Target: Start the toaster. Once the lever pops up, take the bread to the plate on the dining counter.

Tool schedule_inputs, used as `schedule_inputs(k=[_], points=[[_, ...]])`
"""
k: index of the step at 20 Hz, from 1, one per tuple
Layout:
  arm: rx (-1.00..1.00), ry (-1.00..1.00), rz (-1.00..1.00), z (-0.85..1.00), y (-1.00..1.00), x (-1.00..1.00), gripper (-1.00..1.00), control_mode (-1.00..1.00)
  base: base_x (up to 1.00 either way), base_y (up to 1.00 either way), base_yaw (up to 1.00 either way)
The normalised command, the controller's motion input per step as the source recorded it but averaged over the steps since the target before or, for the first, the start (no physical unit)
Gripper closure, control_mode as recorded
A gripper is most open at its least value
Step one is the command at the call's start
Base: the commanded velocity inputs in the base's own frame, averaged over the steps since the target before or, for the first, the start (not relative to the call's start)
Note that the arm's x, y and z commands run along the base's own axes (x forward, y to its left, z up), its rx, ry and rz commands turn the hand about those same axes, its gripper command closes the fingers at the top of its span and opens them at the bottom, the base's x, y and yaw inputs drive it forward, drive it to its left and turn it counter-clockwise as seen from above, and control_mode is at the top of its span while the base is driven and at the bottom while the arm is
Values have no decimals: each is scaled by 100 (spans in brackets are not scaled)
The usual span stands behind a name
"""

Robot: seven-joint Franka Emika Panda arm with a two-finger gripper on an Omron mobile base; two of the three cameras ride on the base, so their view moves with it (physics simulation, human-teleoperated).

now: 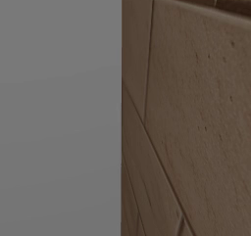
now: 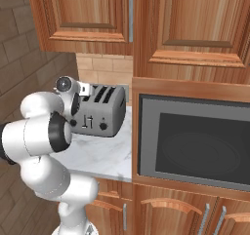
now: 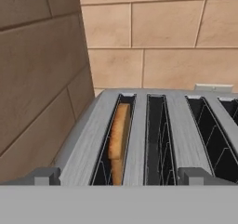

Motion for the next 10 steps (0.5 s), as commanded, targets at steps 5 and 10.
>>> schedule_inputs(k=[5, 10], points=[[0, 0, 0, -2, 10, 10, -100, -100, 0, 0, 0], [0, 0, 0, -5, 6, 1, -100, -100, 0, 0, 0]])
